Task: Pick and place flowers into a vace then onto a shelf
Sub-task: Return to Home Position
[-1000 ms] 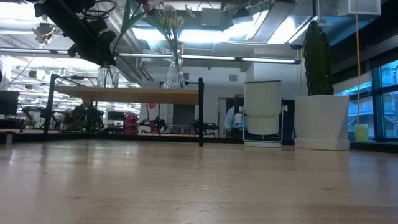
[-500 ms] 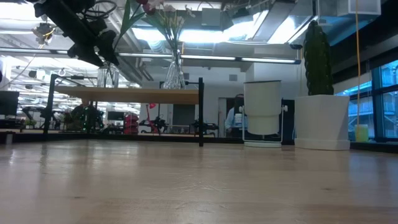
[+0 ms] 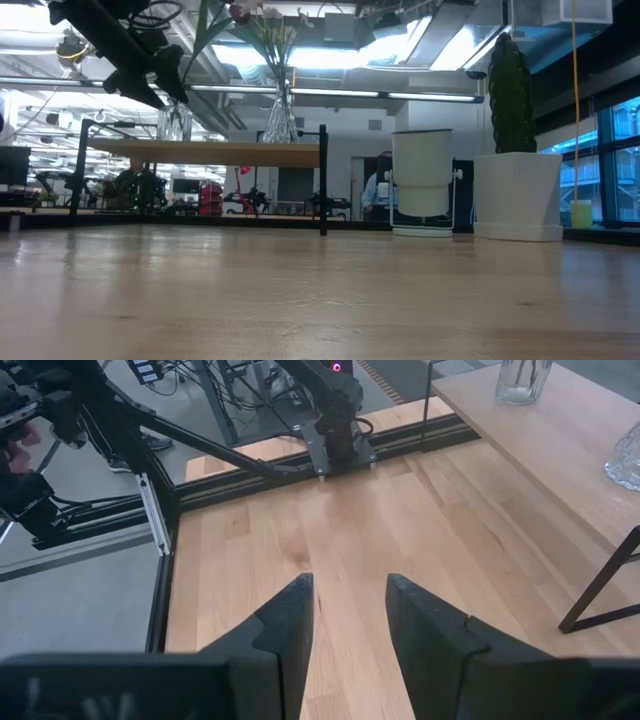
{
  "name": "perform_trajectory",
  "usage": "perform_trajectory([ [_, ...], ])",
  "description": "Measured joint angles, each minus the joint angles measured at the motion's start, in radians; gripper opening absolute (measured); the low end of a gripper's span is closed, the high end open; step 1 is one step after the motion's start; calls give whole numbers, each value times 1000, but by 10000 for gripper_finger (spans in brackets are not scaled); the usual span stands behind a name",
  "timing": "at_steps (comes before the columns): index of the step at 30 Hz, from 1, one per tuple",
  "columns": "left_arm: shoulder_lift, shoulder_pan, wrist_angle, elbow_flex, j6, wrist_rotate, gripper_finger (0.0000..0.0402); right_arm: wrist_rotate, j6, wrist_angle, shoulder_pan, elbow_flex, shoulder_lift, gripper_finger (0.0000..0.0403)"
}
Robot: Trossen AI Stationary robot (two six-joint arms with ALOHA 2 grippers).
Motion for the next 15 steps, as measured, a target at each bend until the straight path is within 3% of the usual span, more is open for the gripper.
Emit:
perform_trajectory([
  [15,-23,0,-70,0,-28,0,306,0,0,0,0,0,0,130],
])
